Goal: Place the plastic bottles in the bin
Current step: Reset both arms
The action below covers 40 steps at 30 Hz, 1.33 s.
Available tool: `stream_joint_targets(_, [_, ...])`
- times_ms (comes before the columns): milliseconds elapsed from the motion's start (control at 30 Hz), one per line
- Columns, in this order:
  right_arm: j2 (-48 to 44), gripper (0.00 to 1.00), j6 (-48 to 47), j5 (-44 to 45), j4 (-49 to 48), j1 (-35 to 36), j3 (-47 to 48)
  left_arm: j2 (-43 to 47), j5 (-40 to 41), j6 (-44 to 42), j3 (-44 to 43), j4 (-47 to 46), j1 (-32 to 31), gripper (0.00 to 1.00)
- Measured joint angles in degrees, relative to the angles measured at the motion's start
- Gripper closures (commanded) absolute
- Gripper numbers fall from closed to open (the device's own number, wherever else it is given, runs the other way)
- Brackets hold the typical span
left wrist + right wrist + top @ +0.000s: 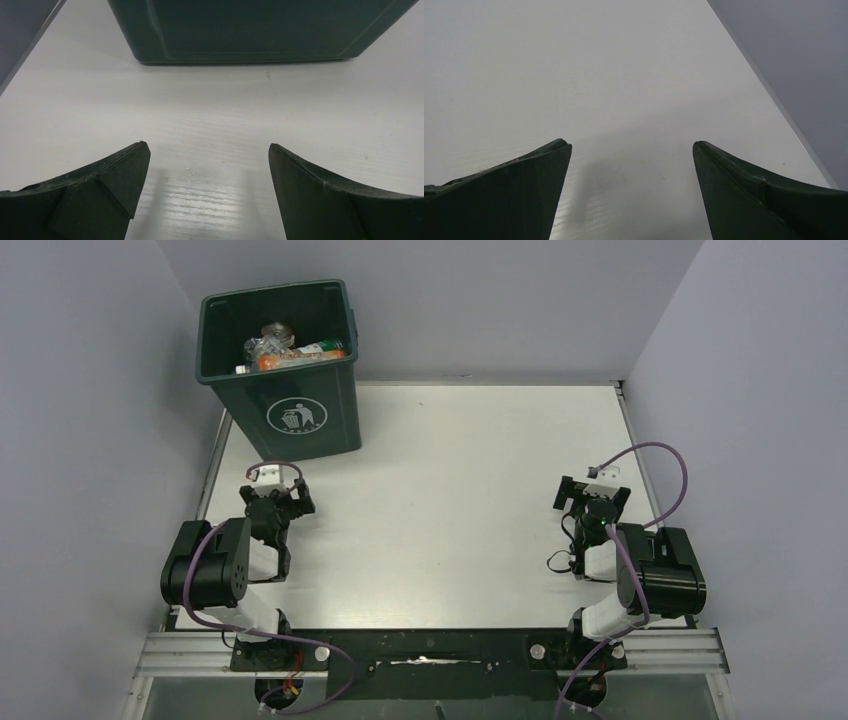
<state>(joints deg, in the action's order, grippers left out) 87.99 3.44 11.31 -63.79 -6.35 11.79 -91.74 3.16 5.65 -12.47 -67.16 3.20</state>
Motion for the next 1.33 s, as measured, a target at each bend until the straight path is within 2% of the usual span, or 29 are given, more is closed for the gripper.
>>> stream_joint_targets(1333, [0.00,0.02,-0.02,0.00,0.00,0.00,0.02,0.00,0.81,-0.57,0.00,0.04,-0.66,0.09])
